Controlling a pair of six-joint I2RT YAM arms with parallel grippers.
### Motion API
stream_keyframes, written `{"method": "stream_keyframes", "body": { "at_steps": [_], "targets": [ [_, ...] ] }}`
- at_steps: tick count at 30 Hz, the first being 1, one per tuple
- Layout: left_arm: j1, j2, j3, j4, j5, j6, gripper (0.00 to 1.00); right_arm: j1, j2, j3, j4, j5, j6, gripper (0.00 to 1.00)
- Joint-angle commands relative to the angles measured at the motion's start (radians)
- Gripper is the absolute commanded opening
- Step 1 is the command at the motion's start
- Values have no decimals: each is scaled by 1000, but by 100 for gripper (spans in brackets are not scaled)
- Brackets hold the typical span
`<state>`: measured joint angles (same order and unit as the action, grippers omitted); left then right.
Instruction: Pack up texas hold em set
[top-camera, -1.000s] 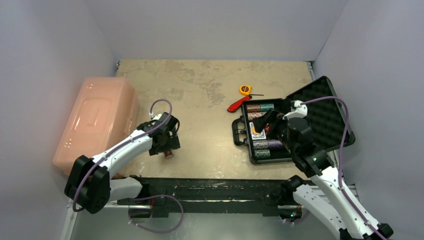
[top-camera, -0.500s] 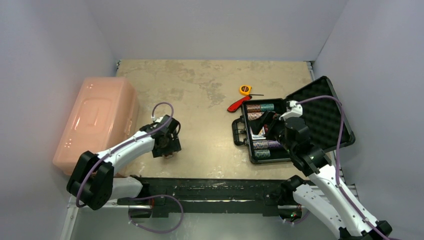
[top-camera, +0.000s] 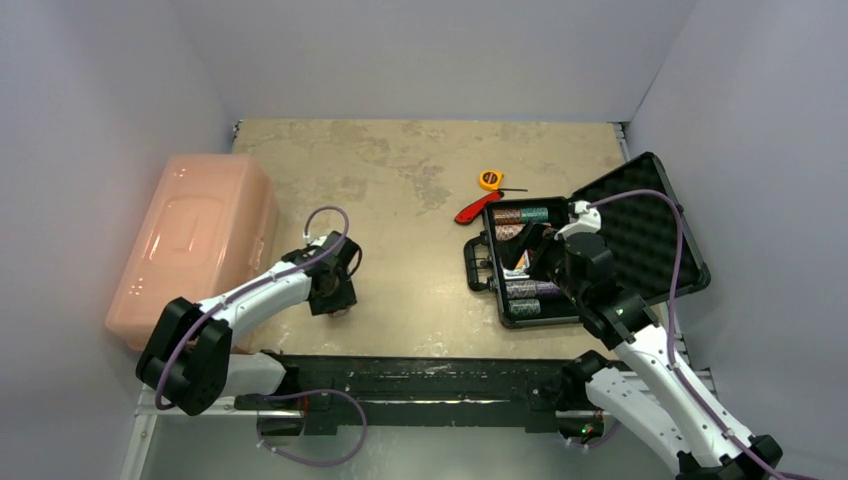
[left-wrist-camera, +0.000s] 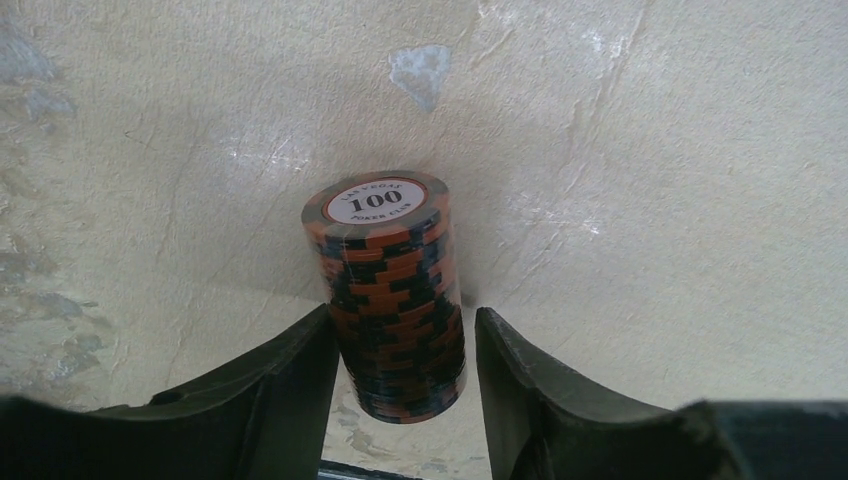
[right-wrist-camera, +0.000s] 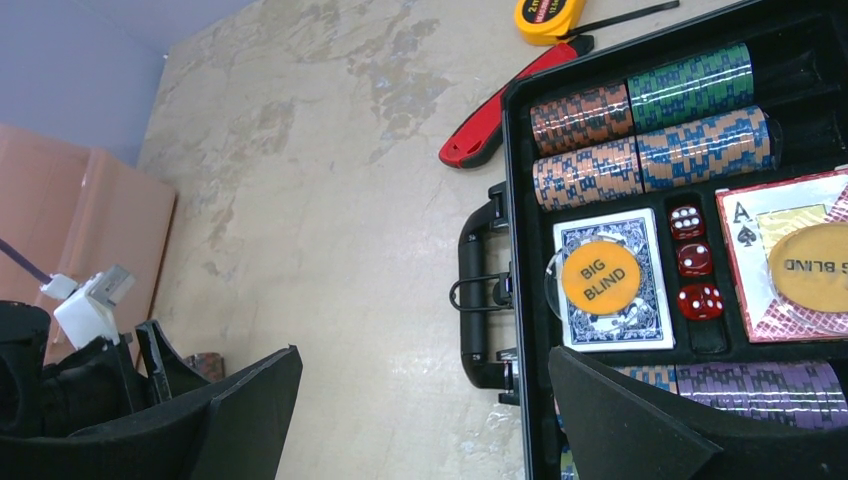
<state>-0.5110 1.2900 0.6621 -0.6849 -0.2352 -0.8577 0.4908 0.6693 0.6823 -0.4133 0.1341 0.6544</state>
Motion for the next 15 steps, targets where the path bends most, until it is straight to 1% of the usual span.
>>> {"method": "stream_keyframes", "body": {
  "at_steps": [1,3,5,7,10,11,15],
  "targets": [
    [6,-4,-7,21,-13,-25,48,3,2,-4,38,-22,-10,99],
    [7,-3,-5,21,-13,-22,41,3,5,-3,37,-23,-11,99],
    [7,-5,-5,29,-4,-16,29,2,8,-1,36,-25,-12,99],
    [6,-15,-6,40,5,-5,16,3,11,0,36,-27,-12,99],
    [6,-27,6,38,14,19,2,3,14,1,33,-24,-5,99],
    [6,-30,9,36,14,29,0,3,17,1,31,-18,1,99],
    [5,-51,16,43,24,69,0,3,36,2,30,-18,9,99]
  ]
}}
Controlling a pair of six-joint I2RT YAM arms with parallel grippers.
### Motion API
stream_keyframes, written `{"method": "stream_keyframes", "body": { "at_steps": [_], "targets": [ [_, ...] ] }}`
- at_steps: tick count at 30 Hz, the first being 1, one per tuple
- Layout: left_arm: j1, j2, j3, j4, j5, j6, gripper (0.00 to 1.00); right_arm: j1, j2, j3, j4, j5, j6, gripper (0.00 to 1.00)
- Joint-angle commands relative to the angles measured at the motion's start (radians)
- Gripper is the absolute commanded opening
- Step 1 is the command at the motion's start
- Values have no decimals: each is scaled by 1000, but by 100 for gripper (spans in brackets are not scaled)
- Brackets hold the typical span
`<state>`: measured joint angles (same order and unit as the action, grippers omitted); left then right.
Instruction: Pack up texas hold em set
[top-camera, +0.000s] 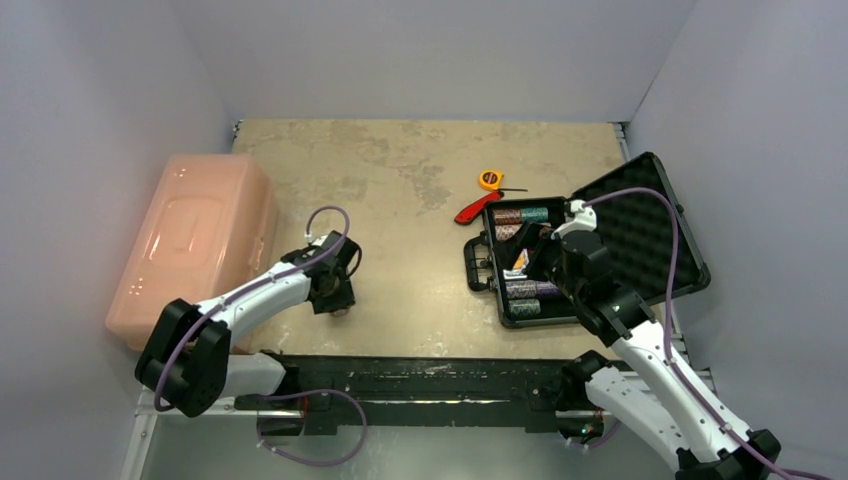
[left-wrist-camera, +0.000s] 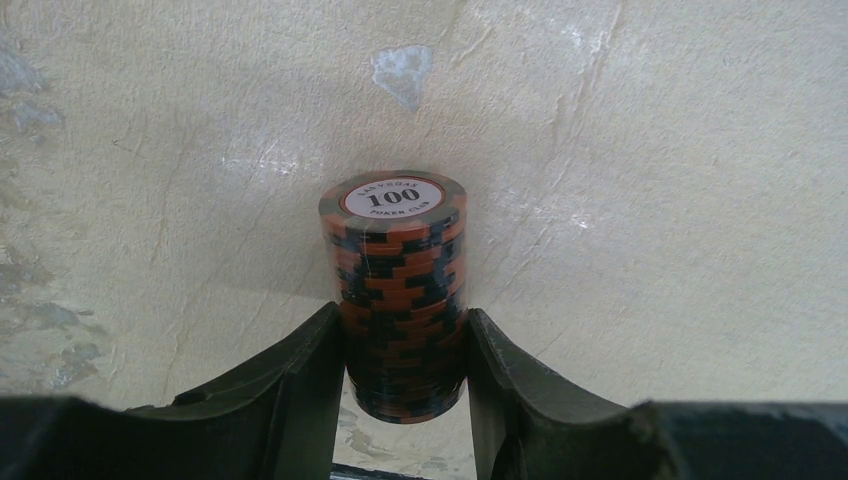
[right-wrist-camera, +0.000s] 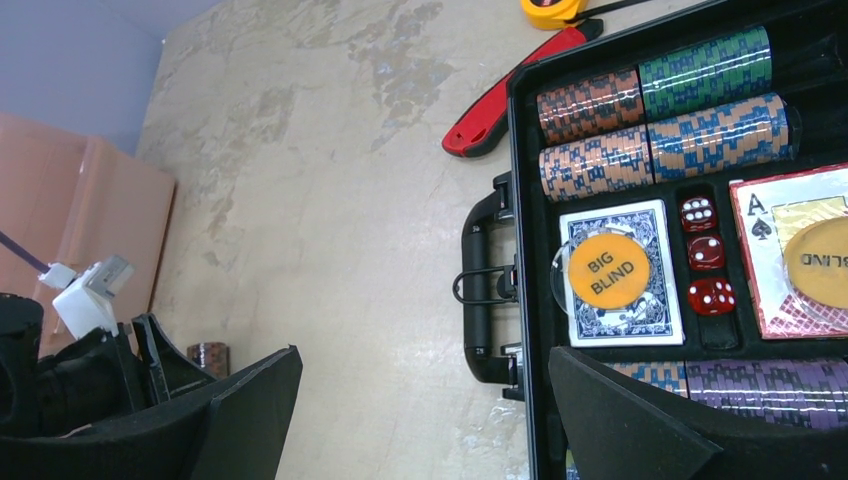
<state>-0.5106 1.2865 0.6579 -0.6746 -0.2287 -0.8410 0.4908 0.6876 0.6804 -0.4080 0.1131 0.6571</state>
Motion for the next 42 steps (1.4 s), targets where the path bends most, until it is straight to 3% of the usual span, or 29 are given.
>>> {"method": "stream_keyframes", "body": {
  "at_steps": [1,13,25,42],
  "targets": [
    [5,-57,20,42,29,69,0,4,23,4,25,0,7,99],
    [-10,-124,114,72,190,224,0,3,40,-6,68,-60,11,99],
    [-98,-165,177,161,346,323,0,4,73,-39,155,-180,49,99],
    [-228,-57,329,293,472,404,0,3,160,-112,295,-343,192,99]
  ]
}}
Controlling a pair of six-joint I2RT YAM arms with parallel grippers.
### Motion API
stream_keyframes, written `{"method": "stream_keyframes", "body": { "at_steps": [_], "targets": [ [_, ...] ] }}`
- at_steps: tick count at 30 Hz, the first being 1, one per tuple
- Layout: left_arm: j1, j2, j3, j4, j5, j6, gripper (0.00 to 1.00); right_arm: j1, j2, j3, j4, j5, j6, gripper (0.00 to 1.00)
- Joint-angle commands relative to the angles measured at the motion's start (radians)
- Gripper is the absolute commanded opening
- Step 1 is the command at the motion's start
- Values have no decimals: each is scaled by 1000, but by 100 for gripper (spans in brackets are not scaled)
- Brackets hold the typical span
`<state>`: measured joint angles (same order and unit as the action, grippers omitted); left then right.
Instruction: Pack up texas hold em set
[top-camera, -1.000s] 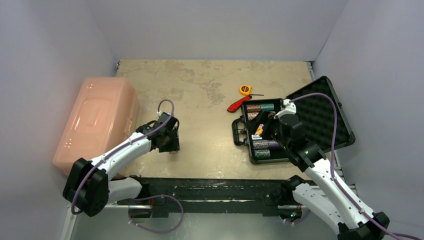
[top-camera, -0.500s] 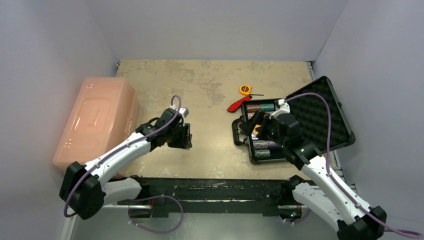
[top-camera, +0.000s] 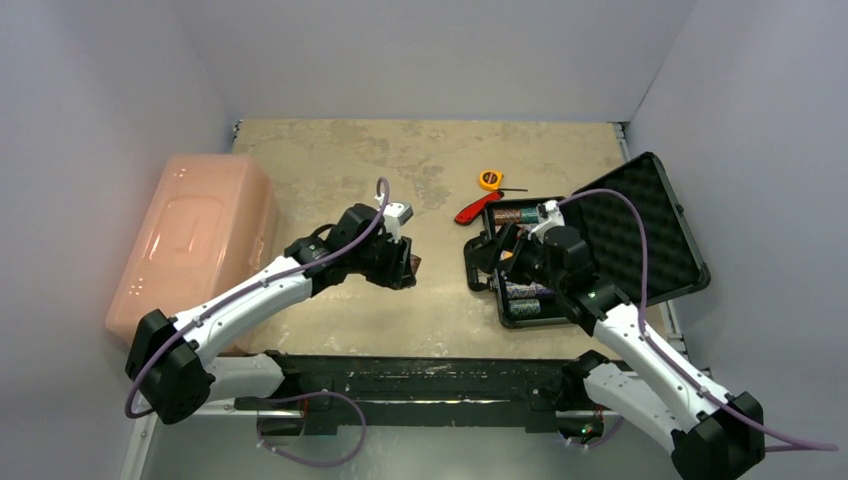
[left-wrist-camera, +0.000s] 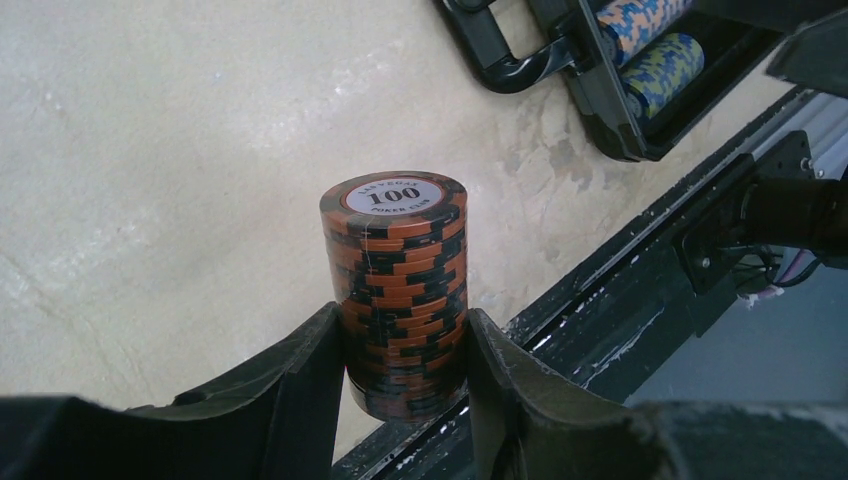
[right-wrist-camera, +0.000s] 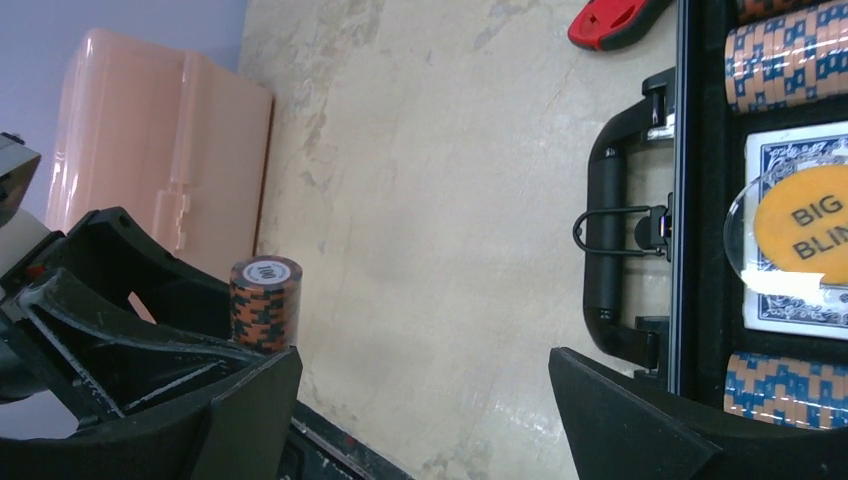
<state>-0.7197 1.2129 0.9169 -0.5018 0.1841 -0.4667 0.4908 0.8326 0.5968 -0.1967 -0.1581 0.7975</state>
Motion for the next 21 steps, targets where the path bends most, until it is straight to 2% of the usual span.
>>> {"method": "stream_keyframes", "body": {
  "at_steps": [1,12,21],
  "targets": [
    [-24,23,74,129,65,30,0,4,19,-34,98,-83,63,99],
    [-81,78,105,172,100,50,0,5,82,-52,193,-151,114,99],
    [-140,131,150,193,102,62,0,4,126,-52,254,-207,132,92]
  ]
}}
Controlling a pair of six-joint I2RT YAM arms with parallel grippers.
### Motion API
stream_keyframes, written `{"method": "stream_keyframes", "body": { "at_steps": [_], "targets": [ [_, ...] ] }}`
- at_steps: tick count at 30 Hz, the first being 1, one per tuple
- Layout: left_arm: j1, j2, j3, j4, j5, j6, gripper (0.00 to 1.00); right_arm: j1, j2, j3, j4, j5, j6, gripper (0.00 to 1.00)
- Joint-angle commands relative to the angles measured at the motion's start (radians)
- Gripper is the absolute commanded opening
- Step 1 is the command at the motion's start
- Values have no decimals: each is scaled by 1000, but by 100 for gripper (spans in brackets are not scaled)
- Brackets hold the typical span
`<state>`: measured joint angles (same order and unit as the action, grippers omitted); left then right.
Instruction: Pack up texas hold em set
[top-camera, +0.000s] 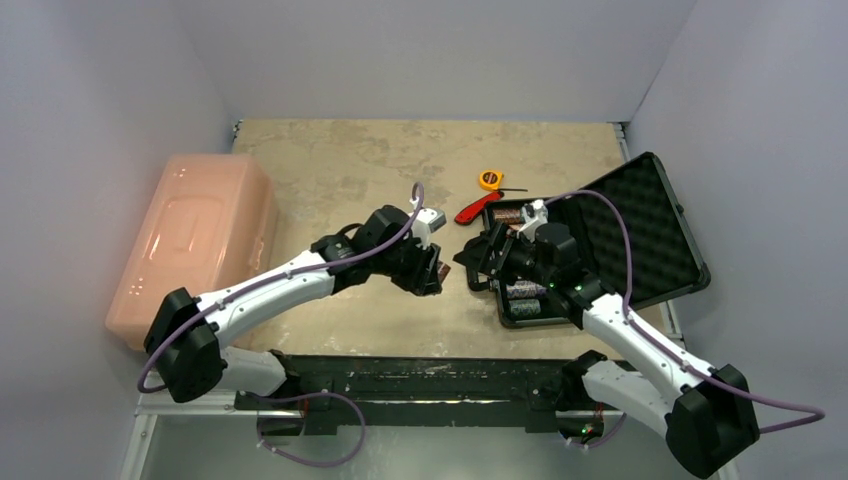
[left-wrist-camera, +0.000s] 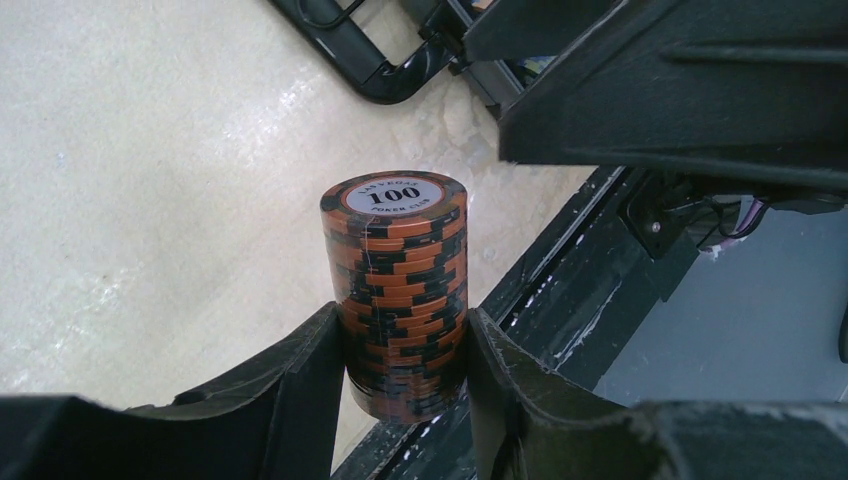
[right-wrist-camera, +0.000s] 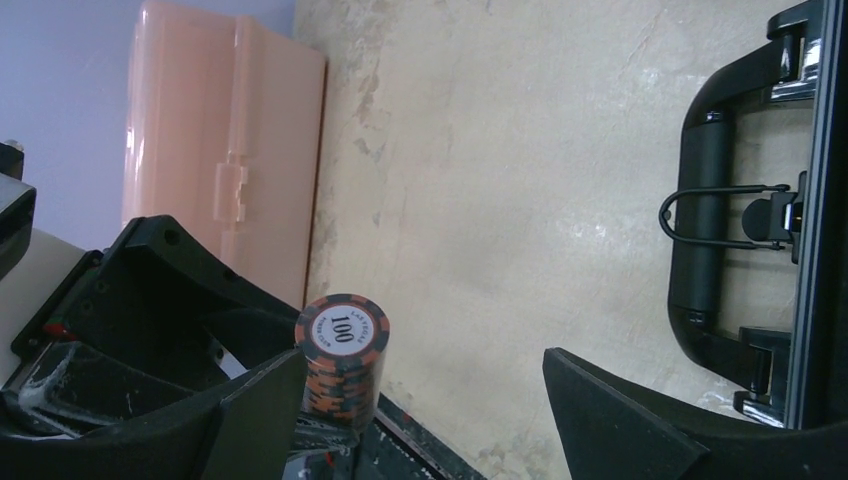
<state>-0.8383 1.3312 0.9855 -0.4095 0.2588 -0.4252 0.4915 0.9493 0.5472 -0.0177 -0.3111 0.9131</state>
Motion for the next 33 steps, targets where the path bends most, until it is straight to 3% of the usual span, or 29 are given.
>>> {"method": "stream_keyframes", "body": {
  "at_steps": [1,33],
  "targets": [
    [-25,24,90,96,27,22,0,4,13,-2,82,-60,19,91],
    [-82,123,182,105,7,39,0,5,59,-32,129,-119,42,77]
  ]
}}
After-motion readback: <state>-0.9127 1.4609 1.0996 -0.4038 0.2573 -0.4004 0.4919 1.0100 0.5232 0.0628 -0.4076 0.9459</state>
